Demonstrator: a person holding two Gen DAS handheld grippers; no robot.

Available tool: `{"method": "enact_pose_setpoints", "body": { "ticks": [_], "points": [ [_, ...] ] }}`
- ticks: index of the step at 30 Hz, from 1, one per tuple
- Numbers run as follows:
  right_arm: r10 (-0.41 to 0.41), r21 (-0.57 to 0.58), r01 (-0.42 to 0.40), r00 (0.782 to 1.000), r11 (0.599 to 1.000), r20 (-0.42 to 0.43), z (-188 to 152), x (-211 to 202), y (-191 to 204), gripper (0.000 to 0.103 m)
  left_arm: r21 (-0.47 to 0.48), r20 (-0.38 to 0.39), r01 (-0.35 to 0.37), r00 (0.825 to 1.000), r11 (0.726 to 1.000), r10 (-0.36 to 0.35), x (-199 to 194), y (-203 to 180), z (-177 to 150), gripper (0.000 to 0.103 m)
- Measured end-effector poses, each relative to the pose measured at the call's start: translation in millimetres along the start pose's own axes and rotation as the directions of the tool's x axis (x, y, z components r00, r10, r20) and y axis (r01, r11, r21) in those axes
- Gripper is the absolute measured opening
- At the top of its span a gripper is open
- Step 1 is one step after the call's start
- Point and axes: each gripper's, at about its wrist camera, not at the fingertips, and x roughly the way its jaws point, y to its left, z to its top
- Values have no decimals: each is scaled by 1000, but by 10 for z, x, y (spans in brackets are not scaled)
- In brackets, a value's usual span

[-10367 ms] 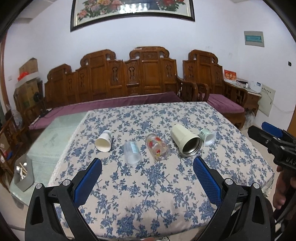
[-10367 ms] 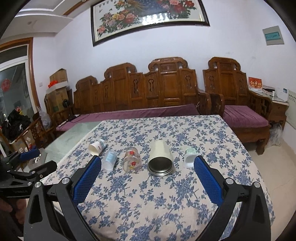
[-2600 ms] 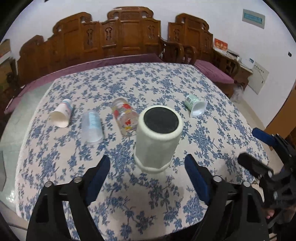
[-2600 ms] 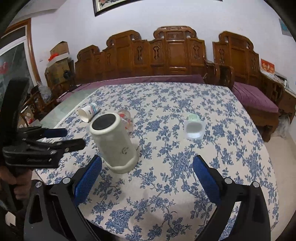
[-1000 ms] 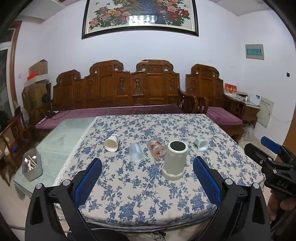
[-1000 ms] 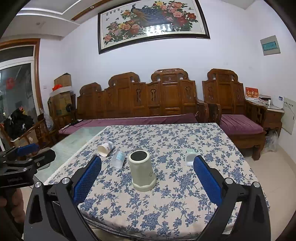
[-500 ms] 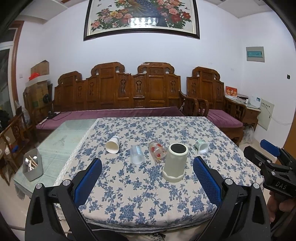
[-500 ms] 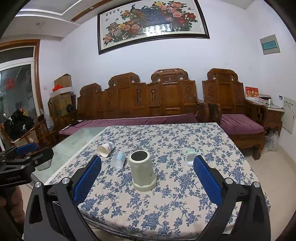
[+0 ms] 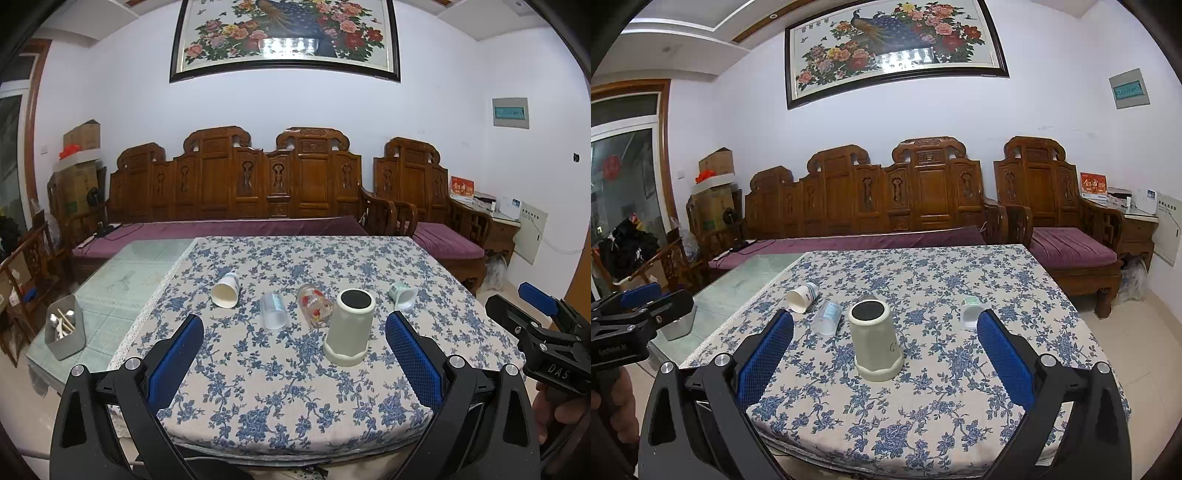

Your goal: Flip cup upside down

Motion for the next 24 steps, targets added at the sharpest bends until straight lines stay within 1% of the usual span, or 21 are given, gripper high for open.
{"method": "enact_pose_setpoints", "body": {
  "ticks": [24],
  "points": [
    [1,1,-1,1000,1000,0,-2,-7,-3,100,2,4,1,1000,1000,-1,-13,-13,10,95]
  ]
}}
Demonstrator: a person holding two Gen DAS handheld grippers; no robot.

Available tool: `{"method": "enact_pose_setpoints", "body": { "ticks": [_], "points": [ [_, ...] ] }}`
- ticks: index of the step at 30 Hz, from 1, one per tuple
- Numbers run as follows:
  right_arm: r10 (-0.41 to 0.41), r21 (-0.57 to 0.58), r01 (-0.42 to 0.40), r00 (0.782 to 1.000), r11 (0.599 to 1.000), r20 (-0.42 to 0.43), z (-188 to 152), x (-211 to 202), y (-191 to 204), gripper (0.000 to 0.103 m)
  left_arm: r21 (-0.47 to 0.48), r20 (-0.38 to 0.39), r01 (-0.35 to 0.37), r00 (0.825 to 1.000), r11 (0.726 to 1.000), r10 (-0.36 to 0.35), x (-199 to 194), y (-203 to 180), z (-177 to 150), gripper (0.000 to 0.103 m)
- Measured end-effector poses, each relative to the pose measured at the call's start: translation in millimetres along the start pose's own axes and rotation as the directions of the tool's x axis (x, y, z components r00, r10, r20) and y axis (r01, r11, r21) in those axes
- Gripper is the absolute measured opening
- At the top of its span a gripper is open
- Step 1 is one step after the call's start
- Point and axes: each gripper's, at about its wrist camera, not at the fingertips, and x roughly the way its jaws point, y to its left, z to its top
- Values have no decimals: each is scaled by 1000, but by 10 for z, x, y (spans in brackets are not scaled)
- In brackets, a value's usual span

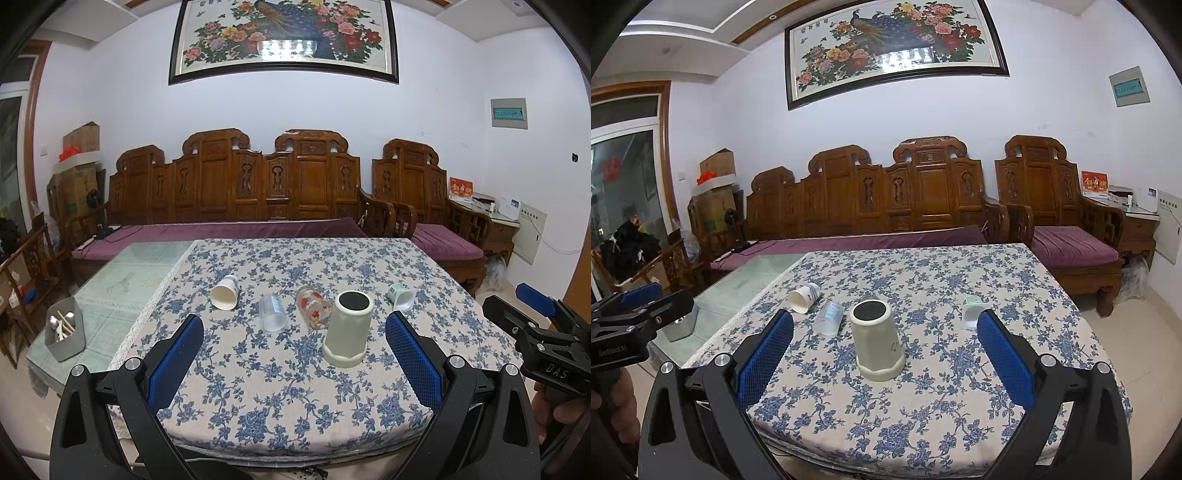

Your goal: Flip cup upside down

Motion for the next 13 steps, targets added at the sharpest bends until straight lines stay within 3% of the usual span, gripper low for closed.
{"method": "enact_pose_setpoints", "body": {
  "ticks": [13],
  "points": [
    [1,2,-1,1000,1000,1,1,-5,4,100,0,3,2,1000,1000,-2,-8,-12,8,95]
  ]
}}
